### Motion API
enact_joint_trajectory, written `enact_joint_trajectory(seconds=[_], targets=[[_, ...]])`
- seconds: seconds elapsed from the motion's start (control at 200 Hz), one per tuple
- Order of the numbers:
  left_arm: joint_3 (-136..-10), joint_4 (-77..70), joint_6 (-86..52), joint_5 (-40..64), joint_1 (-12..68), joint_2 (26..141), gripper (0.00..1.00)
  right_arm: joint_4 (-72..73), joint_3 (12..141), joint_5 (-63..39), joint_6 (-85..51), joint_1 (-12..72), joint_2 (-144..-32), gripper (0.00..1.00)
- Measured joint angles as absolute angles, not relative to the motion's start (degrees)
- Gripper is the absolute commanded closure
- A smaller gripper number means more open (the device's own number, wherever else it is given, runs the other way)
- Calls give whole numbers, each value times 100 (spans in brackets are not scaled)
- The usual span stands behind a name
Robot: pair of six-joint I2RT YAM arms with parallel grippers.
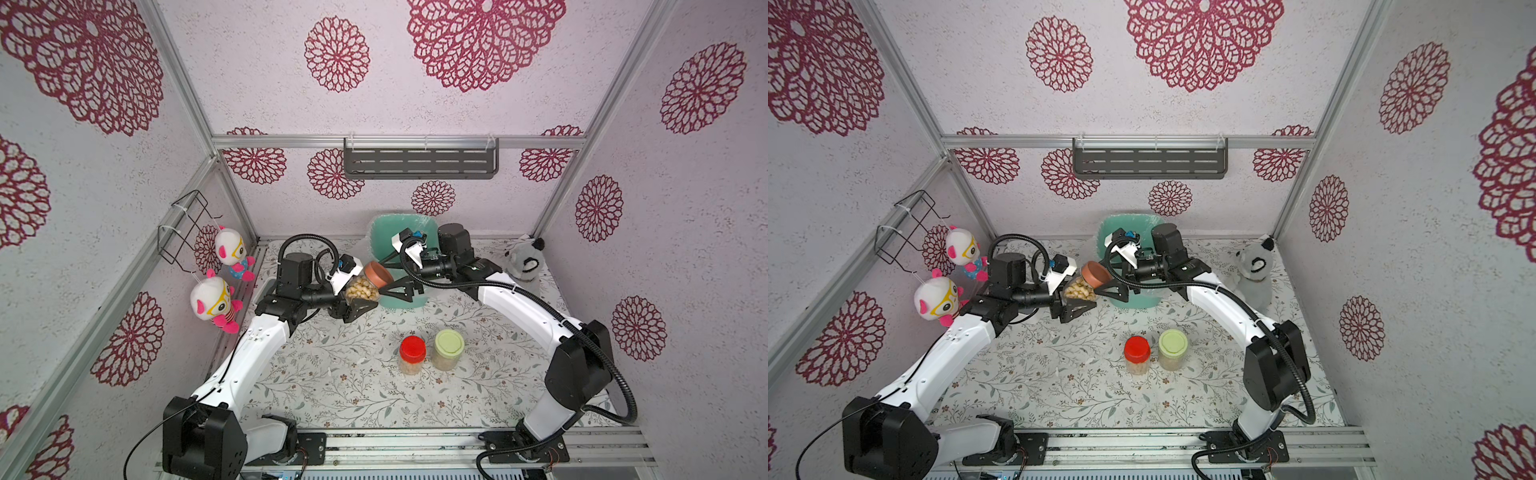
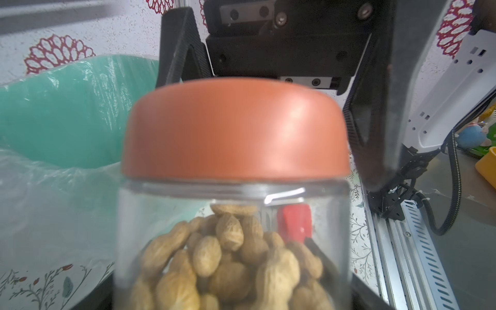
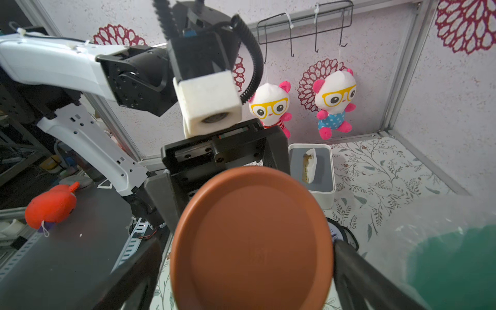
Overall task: Empty moldy peanuts from jars
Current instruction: Unscrew the lid from the jar.
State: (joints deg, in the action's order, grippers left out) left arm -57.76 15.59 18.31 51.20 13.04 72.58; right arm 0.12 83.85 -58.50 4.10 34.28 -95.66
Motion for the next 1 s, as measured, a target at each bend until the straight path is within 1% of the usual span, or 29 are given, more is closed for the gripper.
enact_joint_trajectory(seconds=[0.12,0.235,0.465,0.645,0.866,1.001], targets=[[-5625,1347,1791,4967,1308,7159,100,510,8173,-5443,-519,3535,-9441,1],[-5511,1184,1763,4827,1308,7083,100,834,8009,-4840,-1343,3671,-9295,1],[-5435,972,1734,4576,1308,7072,100,882,8003,-3675,-2606,3833,-9240,1],[-5382,897,1734,4475,1306,7072,100,729,8003,-3269,-3009,3931,-9242,1],[-5341,880,1734,4445,1304,7072,100,611,8003,-3173,-3118,4018,-9258,1],[-5341,873,1734,4442,1297,7072,100,604,8005,-3197,-3114,4034,-9262,5]])
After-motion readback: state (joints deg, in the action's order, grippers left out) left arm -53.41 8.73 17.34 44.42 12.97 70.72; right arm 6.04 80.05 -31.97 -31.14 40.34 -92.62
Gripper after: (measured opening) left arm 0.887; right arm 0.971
